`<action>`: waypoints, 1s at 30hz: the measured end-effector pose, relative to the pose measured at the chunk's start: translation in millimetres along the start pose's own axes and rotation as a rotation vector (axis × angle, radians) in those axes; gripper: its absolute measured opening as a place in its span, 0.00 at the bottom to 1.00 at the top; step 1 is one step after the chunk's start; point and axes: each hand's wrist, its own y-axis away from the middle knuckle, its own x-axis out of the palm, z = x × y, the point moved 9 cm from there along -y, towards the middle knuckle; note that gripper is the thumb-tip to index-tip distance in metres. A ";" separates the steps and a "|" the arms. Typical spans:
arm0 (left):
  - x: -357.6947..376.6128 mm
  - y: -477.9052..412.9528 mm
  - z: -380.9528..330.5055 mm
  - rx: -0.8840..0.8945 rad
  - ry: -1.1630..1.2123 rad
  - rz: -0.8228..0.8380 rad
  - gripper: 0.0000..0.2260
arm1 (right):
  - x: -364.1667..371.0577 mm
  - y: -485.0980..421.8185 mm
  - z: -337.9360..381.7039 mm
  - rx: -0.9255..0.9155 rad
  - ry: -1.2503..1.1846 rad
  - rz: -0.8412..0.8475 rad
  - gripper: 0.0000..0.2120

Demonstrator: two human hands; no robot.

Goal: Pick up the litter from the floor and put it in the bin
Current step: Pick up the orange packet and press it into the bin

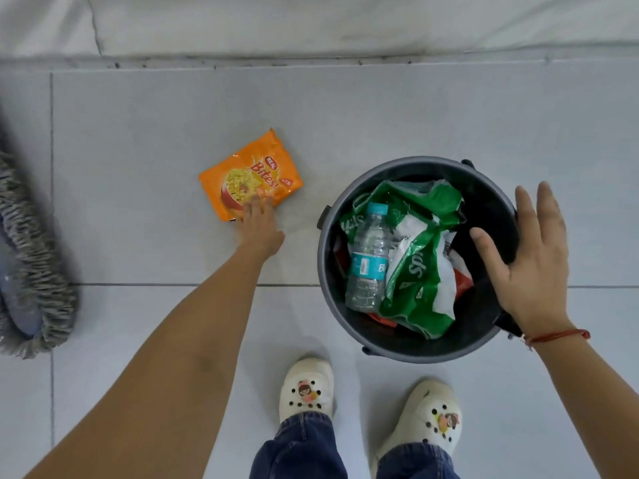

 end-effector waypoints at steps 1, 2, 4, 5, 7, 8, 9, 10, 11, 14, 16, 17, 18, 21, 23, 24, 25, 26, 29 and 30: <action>9.0 2.1 5.3 -0.028 0.021 0.015 0.35 | 0.1 0.1 0.1 0.002 0.006 0.005 0.36; 15.6 5.4 6.7 -0.040 0.023 -0.015 0.34 | -0.4 0.0 -1.3 0.002 0.010 0.009 0.36; 20.7 18.8 9.4 -0.023 -0.036 -0.154 0.29 | 0.4 0.4 1.6 -0.007 0.011 0.012 0.36; 24.8 25.7 10.3 -0.013 -0.050 -0.210 0.26 | 0.5 0.7 2.9 -0.011 0.015 0.013 0.36; 36.4 35.2 13.6 0.003 -0.096 -0.263 0.23 | 2.7 1.0 6.6 -0.017 0.020 0.019 0.36; 43.6 36.9 14.9 0.007 -0.133 -0.252 0.22 | 3.7 0.9 8.5 -0.023 0.023 0.021 0.37; 47.6 37.9 14.6 0.006 -0.142 -0.240 0.20 | 4.2 0.9 9.9 -0.025 0.025 0.022 0.37; 47.7 37.8 13.9 -0.001 -0.113 -0.241 0.18 | 4.5 0.8 10.1 -0.023 0.027 0.022 0.37; 46.4 37.6 12.9 -0.003 -0.073 -0.243 0.15 | 4.5 1.0 10.3 -0.020 0.026 0.024 0.37; 27.9 44.1 8.1 -0.018 0.075 -0.275 0.10 | 4.7 1.5 10.6 -0.022 0.021 0.028 0.37; 2.0 57.4 11.5 -0.095 0.371 -0.364 0.08 | 5.0 1.6 10.3 -0.019 0.015 0.030 0.36; -15.0 69.0 10.1 -0.109 0.505 -0.424 0.07 | 4.9 1.8 10.1 -0.013 0.011 0.033 0.36; -33.8 82.5 7.3 -0.100 0.621 -0.486 0.06 | 4.6 1.6 9.8 -0.007 0.008 0.037 0.36; -103.6 141.8 -10.9 0.021 0.844 -0.651 0.11 | 3.1 1.0 8.5 0.005 0.014 0.049 0.35; -145.2 191.2 -37.7 0.148 0.889 -0.703 0.19 | 4.3 0.2 7.6 0.019 0.012 0.070 0.34; -158.8 215.4 -56.9 0.230 0.903 -0.687 0.20 | 3.5 -0.3 8.5 0.021 0.013 0.079 0.34; -163.5 235.0 -79.6 0.309 0.923 -0.617 0.21 | 2.8 -0.7 9.8 0.022 0.016 0.087 0.34; -161.1 249.9 -103.6 0.375 0.946 -0.506 0.22 | 0.7 -0.5 11.1 0.025 0.017 0.094 0.34; -121.8 266.9 -163.9 0.504 0.859 -0.212 0.23 | 3.3 -0.1 10.7 0.029 0.020 0.130 0.34; -109.1 266.2 -175.7 0.534 0.780 -0.191 0.22 | 3.4 -0.1 10.0 0.031 0.018 0.138 0.34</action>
